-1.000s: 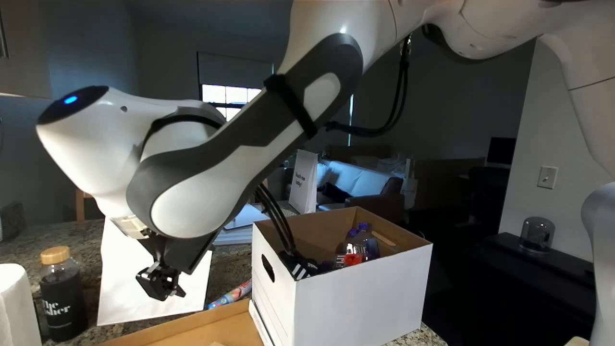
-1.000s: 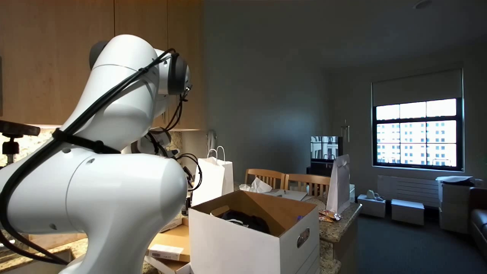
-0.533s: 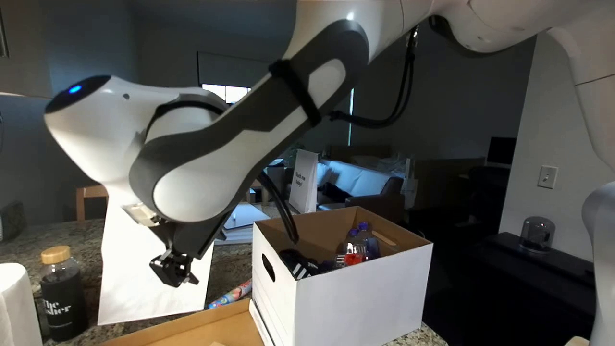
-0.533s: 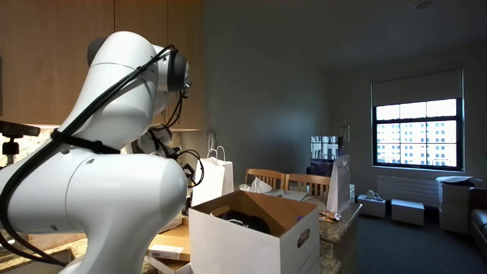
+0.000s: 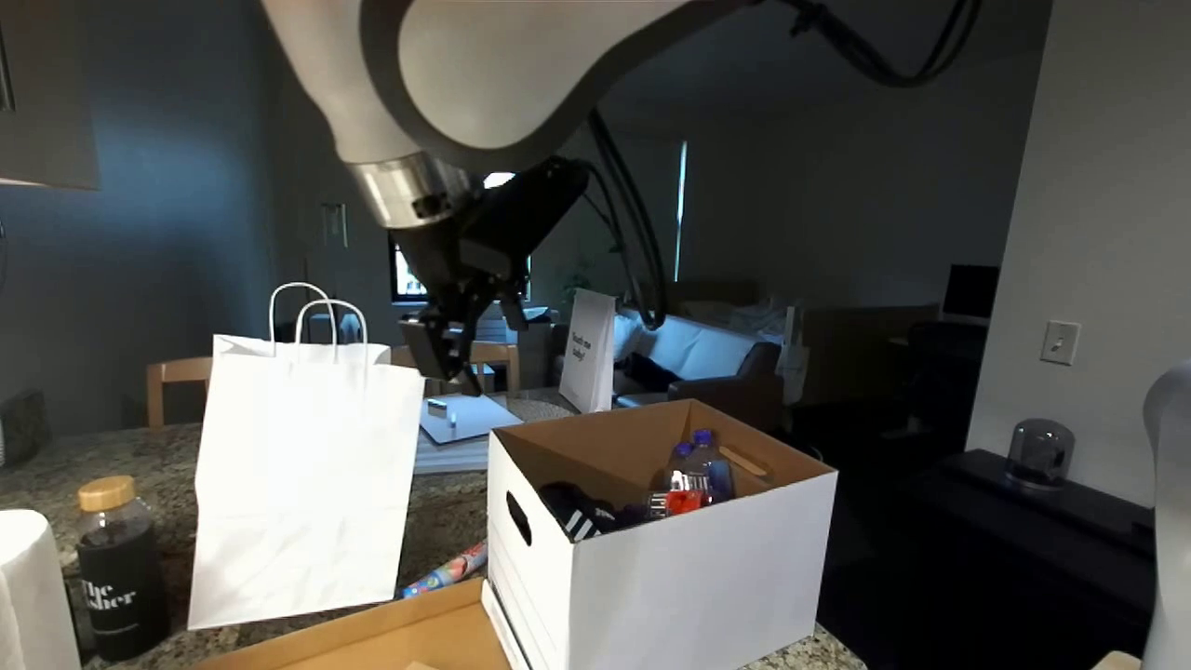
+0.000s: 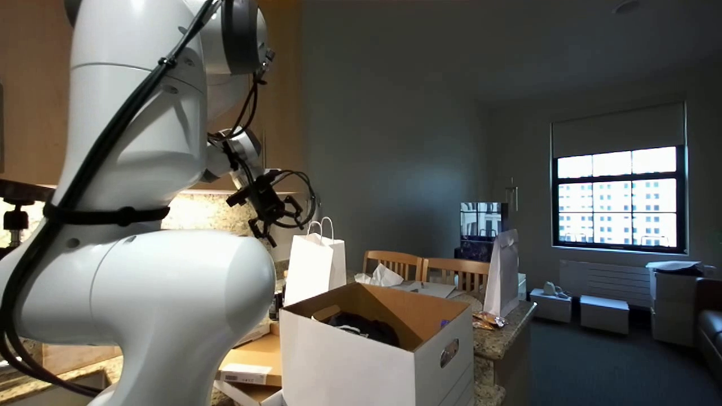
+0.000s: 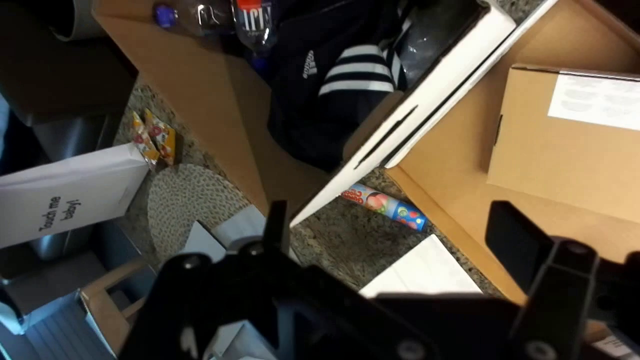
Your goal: Remove the box and a water bottle from the big box and put them on the counter
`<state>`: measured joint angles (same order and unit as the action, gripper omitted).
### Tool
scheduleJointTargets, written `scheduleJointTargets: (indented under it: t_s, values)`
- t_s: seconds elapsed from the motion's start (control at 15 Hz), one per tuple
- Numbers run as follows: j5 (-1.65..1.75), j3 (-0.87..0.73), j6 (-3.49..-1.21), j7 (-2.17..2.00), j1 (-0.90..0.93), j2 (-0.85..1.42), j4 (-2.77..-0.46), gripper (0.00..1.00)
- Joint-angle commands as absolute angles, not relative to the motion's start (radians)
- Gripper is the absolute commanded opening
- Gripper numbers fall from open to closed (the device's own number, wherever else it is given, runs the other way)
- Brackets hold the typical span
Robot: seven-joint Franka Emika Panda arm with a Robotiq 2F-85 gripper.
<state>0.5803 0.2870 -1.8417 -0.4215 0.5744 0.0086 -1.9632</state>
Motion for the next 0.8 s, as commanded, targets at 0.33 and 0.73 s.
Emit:
scheduleJointTargets:
  t_s: [0.33, 0.73]
  values:
    - [0.219, 0.213, -1.914, -0.337, 0.306, -0.327, -2.217, 1.00]
    - [0.064, 0.105, -2.017, -0.268, 0.167, -0.348, -2.343, 1.00]
